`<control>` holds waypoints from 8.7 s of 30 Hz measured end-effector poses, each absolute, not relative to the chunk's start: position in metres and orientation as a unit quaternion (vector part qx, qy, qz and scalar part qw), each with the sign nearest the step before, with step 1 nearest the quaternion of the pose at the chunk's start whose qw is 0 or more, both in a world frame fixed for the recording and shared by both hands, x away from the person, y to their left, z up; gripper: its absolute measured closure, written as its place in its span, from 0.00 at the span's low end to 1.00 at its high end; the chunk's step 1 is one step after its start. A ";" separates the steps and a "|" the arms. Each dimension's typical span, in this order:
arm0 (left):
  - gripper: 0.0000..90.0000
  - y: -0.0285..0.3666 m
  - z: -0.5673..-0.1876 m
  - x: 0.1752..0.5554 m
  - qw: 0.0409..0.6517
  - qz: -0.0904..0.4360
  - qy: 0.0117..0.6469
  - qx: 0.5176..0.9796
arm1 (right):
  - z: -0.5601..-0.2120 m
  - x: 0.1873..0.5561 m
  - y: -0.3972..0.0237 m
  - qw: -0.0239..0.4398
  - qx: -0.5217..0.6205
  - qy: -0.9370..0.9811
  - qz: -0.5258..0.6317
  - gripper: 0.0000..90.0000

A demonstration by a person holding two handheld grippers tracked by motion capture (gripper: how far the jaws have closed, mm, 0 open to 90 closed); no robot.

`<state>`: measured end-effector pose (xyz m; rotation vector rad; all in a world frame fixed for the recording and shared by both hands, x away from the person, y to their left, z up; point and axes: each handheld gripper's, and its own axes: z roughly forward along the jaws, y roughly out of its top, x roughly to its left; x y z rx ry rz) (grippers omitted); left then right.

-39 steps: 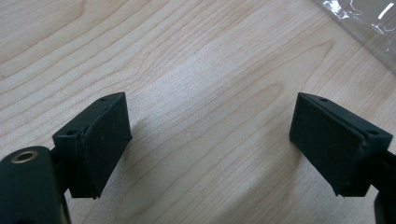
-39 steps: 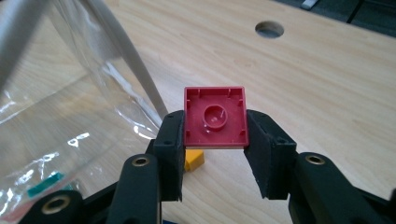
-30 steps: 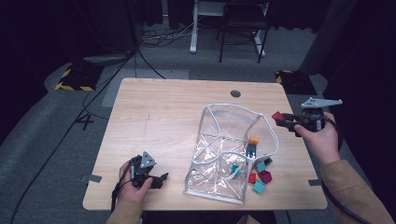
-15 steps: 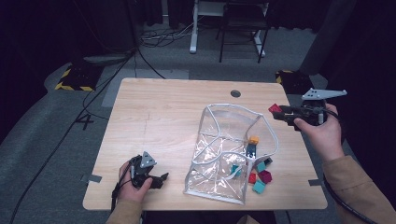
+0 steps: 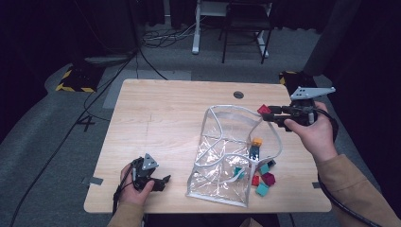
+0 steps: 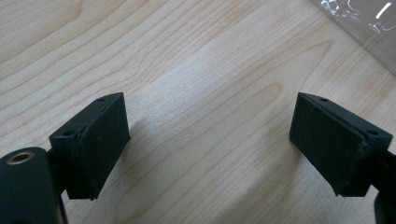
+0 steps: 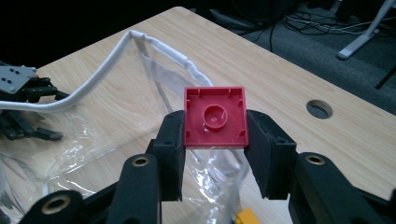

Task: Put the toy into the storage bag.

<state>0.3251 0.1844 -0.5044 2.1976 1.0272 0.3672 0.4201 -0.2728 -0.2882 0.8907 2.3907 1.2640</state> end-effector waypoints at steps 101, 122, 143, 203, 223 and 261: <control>0.14 0.185 -0.504 0.325 0.337 0.141 0.393 0.844 | -0.284 0.381 -0.283 0.161 0.295 0.826 0.453 0.40; 0.13 0.184 -0.504 0.326 0.336 0.140 0.393 0.844 | -0.302 0.367 -0.363 0.186 0.380 0.786 0.451 0.40; 0.13 0.184 -0.504 0.326 0.336 0.140 0.393 0.844 | -0.401 0.370 -0.371 0.147 0.422 0.800 0.401 0.40; 0.13 0.184 -0.504 0.326 0.336 0.141 0.393 0.844 | -0.485 0.394 -0.338 0.161 0.413 0.837 0.321 0.54; 0.13 0.184 -0.504 0.326 0.336 0.141 0.393 0.844 | -0.413 0.380 -0.345 0.153 0.404 0.816 0.385 0.54; 0.04 0.179 -0.505 0.333 0.325 0.139 0.396 0.847 | -0.298 0.384 -0.323 0.178 0.350 0.795 0.462 0.54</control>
